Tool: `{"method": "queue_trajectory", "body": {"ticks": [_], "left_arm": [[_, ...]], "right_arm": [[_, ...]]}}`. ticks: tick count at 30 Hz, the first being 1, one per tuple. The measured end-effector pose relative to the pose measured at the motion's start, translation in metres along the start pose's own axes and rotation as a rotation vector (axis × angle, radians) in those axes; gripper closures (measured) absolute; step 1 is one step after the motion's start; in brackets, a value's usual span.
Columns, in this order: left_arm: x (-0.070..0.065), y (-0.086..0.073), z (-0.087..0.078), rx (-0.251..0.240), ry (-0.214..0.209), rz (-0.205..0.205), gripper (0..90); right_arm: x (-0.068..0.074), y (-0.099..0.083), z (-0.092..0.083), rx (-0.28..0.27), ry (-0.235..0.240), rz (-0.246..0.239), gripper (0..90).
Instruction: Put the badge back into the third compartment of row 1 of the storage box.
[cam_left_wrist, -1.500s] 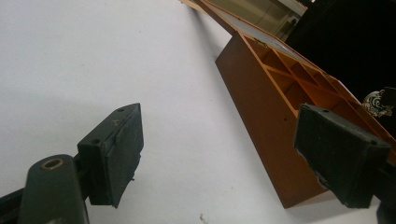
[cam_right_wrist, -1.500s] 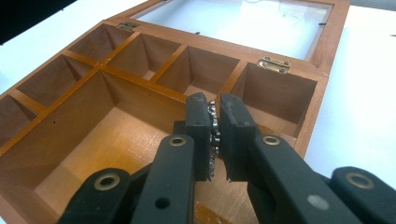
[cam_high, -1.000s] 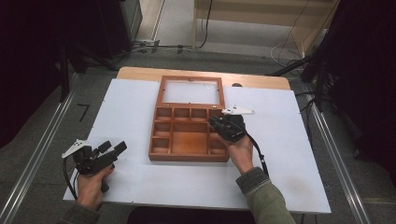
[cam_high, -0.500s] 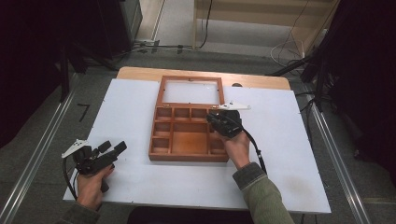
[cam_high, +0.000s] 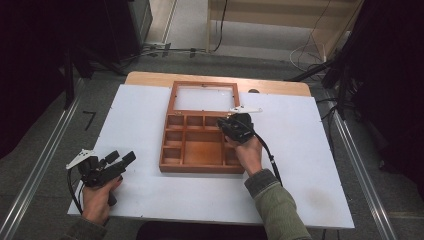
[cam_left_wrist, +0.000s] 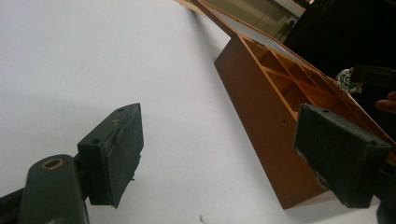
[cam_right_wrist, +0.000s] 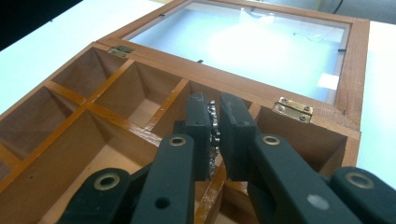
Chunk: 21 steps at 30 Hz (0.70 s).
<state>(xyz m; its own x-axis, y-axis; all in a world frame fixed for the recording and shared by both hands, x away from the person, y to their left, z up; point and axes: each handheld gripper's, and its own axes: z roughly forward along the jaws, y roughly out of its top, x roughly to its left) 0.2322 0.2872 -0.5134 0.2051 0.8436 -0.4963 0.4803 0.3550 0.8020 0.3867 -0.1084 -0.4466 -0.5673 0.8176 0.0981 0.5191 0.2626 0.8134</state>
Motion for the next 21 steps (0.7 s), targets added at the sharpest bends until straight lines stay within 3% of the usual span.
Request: {"method": "queue_trajectory", "body": {"ticks": [21], "left_arm": [[0.000,0.000,0.000,0.001,-0.005,0.000,16.3]], "right_arm": [[-0.002,0.007,0.024,0.026,-0.012,0.007,80.1]]}}
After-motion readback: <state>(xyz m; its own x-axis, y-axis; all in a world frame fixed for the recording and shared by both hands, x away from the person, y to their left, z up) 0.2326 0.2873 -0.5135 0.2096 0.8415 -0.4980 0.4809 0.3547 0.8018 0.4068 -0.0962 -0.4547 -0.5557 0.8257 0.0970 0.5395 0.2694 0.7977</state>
